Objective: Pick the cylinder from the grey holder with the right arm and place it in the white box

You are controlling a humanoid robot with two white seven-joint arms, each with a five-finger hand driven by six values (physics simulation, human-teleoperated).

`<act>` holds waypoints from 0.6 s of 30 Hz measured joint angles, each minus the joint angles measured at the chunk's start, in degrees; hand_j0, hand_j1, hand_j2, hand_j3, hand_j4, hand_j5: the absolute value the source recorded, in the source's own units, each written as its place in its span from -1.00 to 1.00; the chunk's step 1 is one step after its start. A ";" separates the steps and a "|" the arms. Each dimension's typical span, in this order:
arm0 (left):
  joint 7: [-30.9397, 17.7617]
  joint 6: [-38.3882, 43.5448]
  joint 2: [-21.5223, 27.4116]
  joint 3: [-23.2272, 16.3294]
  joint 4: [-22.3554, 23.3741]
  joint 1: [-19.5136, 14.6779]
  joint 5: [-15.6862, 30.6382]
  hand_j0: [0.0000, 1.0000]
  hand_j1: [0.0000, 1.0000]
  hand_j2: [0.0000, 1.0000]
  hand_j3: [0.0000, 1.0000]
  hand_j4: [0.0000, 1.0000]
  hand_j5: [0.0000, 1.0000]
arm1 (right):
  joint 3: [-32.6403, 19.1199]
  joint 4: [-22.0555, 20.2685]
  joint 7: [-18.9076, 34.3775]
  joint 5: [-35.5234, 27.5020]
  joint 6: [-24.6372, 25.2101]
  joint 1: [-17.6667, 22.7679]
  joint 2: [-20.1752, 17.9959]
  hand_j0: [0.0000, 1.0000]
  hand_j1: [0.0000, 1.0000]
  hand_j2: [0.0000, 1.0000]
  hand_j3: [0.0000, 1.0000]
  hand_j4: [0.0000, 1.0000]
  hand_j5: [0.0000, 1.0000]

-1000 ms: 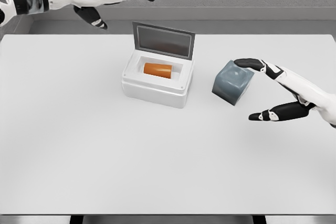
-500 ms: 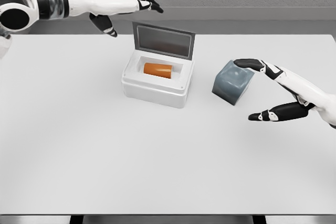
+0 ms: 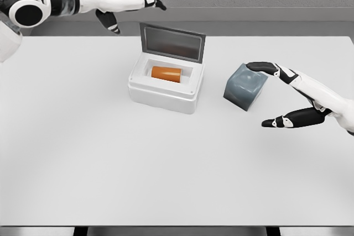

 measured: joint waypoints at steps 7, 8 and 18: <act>0.00 0.01 -1.90 -0.30 1.88 -0.61 -2.22 1.00 1.00 1.00 1.00 1.00 1.00 | 0.00 0.03 0.00 0.00 0.00 0.09 0.00 1.00 1.00 1.00 1.00 1.00 1.00; 0.00 0.01 -2.14 -0.34 1.95 -0.70 -2.30 1.00 1.00 1.00 1.00 1.00 1.00 | 0.00 0.03 0.00 0.00 0.00 0.18 0.00 1.00 1.00 1.00 1.00 1.00 1.00; 0.00 -0.14 -3.67 -2.07 3.68 -0.79 -4.00 1.00 1.00 1.00 1.00 1.00 1.00 | 0.00 0.11 0.00 0.00 0.00 0.26 0.01 1.00 1.00 1.00 1.00 1.00 1.00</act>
